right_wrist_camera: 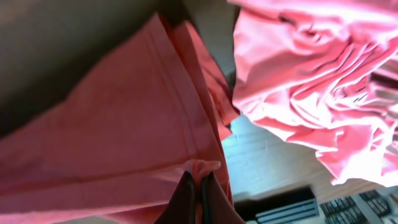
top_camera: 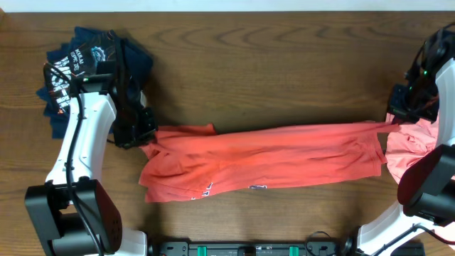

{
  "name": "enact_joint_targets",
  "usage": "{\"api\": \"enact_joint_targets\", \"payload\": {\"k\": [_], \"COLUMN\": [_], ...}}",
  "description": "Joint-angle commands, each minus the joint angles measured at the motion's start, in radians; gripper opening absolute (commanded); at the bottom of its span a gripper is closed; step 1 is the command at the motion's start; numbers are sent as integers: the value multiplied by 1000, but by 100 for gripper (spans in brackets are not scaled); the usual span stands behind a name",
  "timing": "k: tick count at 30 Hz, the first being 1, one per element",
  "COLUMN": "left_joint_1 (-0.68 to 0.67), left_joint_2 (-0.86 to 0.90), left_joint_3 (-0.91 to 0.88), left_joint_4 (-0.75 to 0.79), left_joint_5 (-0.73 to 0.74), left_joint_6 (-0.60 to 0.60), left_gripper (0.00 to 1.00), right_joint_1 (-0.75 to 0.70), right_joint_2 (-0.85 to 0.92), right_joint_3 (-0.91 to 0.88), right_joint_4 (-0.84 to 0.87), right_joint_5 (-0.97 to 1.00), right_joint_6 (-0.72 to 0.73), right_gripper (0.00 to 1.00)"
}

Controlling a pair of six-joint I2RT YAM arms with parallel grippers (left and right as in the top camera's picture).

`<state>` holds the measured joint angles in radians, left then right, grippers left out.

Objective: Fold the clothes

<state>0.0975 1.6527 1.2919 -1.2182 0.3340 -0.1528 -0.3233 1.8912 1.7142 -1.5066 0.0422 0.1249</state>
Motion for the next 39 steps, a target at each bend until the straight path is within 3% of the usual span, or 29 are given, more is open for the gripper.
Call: {"api": "enact_joint_targets", "payload": {"k": [1,13,15,16,17,18,19,20,21,27,32,39], "left_joint_1": [9,9,9,9,9,9,9,9,9,9,-24,-163], "left_joint_2": [-3,-3,-3,-3,-3,-3,-3,-3,-3,-5,-11,-1], "left_joint_3": [0,-52,-58,-58,-58,-58,-58,-58,-57,-2,21,-27], "left_joint_4": [-37,-148,-174,-187,-196,-206,-216,-218,-217,-180,24,288], "left_joint_5": [-5,-10,-28,-46,-59,-62,-62,-62,-61,-49,140,126], "left_joint_6": [2,3,3,2,2,3,2,2,2,2,2,-29], "left_gripper": [6,6,6,6,6,17,40,51,56,58,57,66], "right_joint_1": [-5,-14,-14,-14,-14,-14,-14,-14,-14,-9,0,27], "right_joint_2": [-7,-7,-7,-7,-7,-7,-7,-7,-7,-7,-7,-7], "right_joint_3": [-64,-192,-192,-192,-192,-192,-192,-192,-192,-192,-212,-238], "right_joint_4": [0,23,22,22,22,22,22,22,22,34,61,78], "right_joint_5": [34,156,156,156,156,156,152,145,127,-12,-131,-148], "right_joint_6": [-22,28,27,27,27,27,27,27,27,-58,-112,-112], "right_gripper": [1,3,16,29,35,35,35,35,34,30,31,39]}}
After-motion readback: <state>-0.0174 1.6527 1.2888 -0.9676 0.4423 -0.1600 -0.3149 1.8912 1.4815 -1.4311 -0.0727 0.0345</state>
